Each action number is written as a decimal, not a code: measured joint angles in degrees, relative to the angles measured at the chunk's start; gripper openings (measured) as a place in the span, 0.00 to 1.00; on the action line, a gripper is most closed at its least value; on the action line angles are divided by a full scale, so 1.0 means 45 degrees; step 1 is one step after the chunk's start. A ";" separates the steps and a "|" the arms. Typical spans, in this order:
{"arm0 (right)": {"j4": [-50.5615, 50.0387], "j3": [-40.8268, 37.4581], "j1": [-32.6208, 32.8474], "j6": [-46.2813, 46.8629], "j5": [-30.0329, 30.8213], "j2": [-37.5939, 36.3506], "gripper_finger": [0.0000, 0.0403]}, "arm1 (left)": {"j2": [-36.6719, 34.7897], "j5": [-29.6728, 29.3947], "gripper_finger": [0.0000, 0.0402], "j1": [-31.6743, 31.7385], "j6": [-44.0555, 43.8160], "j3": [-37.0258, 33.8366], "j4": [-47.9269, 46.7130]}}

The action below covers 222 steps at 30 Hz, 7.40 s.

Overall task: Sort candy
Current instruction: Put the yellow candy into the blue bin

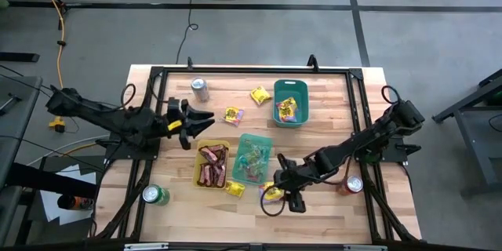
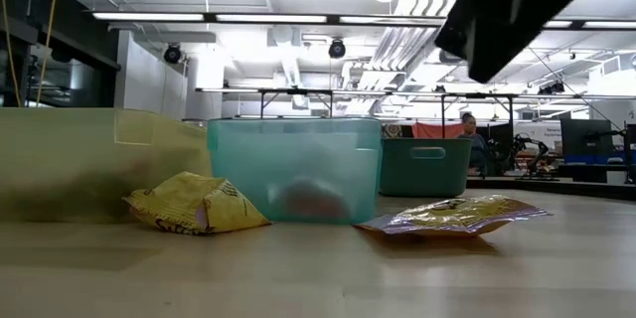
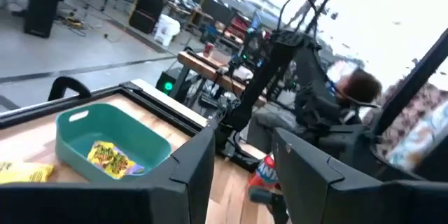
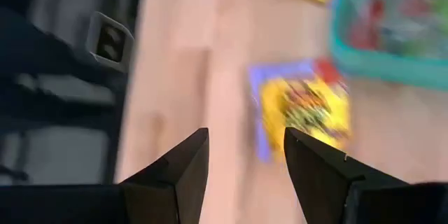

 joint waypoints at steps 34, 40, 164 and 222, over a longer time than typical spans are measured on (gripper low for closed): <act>-0.0985 0.1331 0.0108 -0.2453 0.1931 0.3866 0.40 | -0.0120 -0.1915 0.33 -0.0891 -0.0149 -0.0344 0.0519; -0.1607 0.1283 0.0206 -0.1811 0.1085 0.3370 0.05 | -0.0120 -0.1918 0.33 -0.0891 -0.0366 -0.0344 0.0515; -0.4333 1.0712 -0.8687 0.1923 0.3081 0.9409 0.52 | -0.0124 -0.0593 0.33 -0.0876 -0.0485 -0.0349 0.0326; 0.6471 -0.2905 -0.4078 -0.0109 0.2833 -0.5129 0.00 | -0.0124 -0.0999 0.33 -0.0876 0.0327 -0.0349 0.0194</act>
